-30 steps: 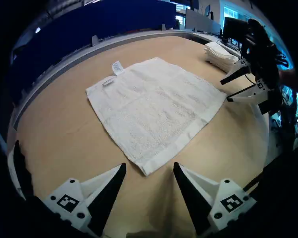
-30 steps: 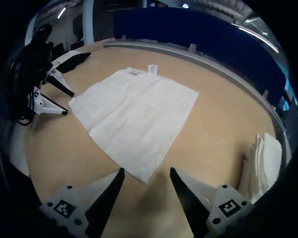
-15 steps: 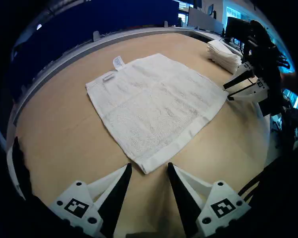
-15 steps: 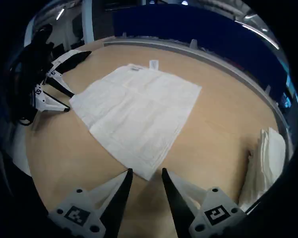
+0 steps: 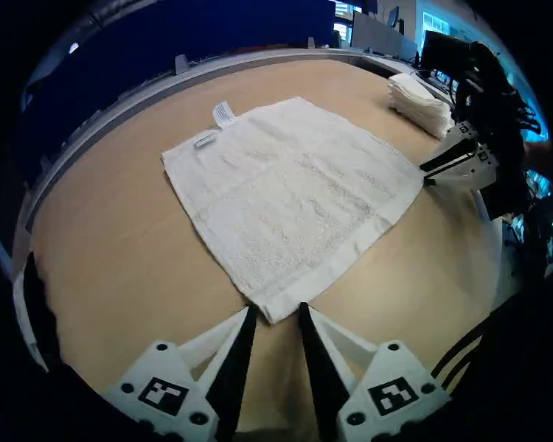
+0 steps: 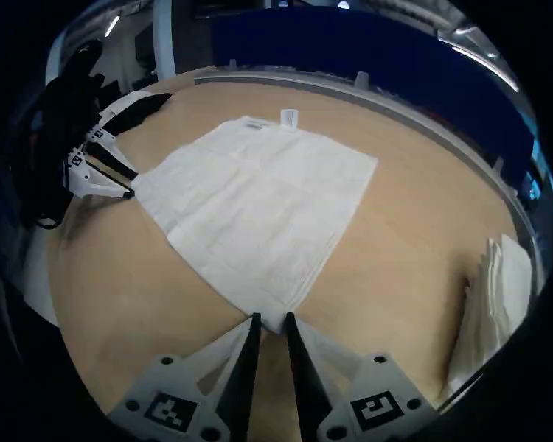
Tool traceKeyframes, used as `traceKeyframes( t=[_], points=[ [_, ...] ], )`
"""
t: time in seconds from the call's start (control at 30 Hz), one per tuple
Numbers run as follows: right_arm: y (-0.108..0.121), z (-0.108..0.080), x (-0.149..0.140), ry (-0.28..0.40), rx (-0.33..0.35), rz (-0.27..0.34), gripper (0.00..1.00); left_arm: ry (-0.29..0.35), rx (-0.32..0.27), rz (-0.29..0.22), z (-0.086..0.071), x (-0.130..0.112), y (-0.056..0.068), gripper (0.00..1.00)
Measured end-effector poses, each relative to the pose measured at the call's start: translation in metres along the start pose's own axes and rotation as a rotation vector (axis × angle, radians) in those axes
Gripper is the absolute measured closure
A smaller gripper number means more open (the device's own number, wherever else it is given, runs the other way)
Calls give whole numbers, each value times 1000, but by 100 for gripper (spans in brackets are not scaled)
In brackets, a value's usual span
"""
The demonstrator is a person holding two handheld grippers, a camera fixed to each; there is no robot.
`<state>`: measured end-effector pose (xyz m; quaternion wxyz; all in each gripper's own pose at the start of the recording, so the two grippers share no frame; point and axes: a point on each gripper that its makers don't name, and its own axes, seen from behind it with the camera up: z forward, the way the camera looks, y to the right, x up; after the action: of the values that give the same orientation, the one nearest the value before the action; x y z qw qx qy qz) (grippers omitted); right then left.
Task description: Fold towel
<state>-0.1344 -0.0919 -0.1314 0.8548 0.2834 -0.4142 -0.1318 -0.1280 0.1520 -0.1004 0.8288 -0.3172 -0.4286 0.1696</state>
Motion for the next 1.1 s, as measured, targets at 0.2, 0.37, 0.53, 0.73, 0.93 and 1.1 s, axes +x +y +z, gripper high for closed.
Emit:
traceKeyframes(
  t=[0.2, 0.37, 0.53, 0.73, 0.93, 1.1],
  points=[
    [0, 1, 0, 1, -7, 9, 80, -2, 18, -18, 0, -1, -2, 88],
    [0, 1, 2, 3, -12, 18, 83, 1, 19, -23, 0, -1, -1, 90],
    [0, 0, 5, 10, -14, 26, 84, 2, 8, -55, -1, 0, 1, 91],
    [-1, -6, 11, 21, -15, 22, 83, 13, 1, -77, -4, 2, 3, 91],
    [-1, -14, 23, 43, -13, 26, 83, 35, 1, -95, -11, 8, 5, 91],
    [-1, -23, 34, 63, -10, 26, 85, 55, -3, -121, -21, 14, 6, 91]
  ],
)
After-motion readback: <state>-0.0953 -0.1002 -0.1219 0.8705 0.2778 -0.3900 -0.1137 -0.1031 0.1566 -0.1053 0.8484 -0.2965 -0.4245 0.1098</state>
